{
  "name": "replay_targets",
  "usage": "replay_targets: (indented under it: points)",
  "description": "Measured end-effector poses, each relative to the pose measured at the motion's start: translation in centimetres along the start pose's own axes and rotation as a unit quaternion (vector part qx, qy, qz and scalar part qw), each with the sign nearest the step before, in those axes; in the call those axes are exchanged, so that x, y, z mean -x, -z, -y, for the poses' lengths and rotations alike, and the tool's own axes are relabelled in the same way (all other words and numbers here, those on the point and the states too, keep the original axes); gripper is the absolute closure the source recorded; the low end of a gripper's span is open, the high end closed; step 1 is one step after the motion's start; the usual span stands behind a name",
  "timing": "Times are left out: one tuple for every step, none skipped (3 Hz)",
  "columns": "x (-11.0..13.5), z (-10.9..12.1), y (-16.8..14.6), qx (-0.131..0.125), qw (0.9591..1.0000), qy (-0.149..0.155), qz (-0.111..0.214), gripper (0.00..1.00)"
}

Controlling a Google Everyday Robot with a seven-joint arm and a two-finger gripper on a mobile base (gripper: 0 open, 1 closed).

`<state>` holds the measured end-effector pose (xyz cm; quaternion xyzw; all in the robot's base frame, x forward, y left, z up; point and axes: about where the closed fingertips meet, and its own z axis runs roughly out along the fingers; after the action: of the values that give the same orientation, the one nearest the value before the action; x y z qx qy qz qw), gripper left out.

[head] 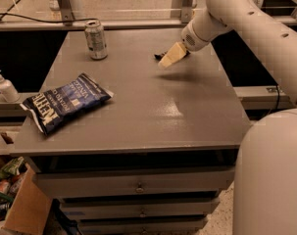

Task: Move rxbar chocolate near 7up can

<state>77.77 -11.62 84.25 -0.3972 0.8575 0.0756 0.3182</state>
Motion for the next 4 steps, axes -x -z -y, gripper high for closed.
replay_targets:
  points:
    - [0.1,0.6,-2.0,0.015,0.9996,-0.021,0.013,0.00]
    - [0.0,1.1,-3.5,0.023,0.9985,-0.043,0.023,0.00]
    - [0.2,1.6,-4.3,0.024,0.9977,-0.057,0.026,0.18]
    - [0.1,2.0,-4.3,0.021,0.9973,-0.064,0.027,0.41]
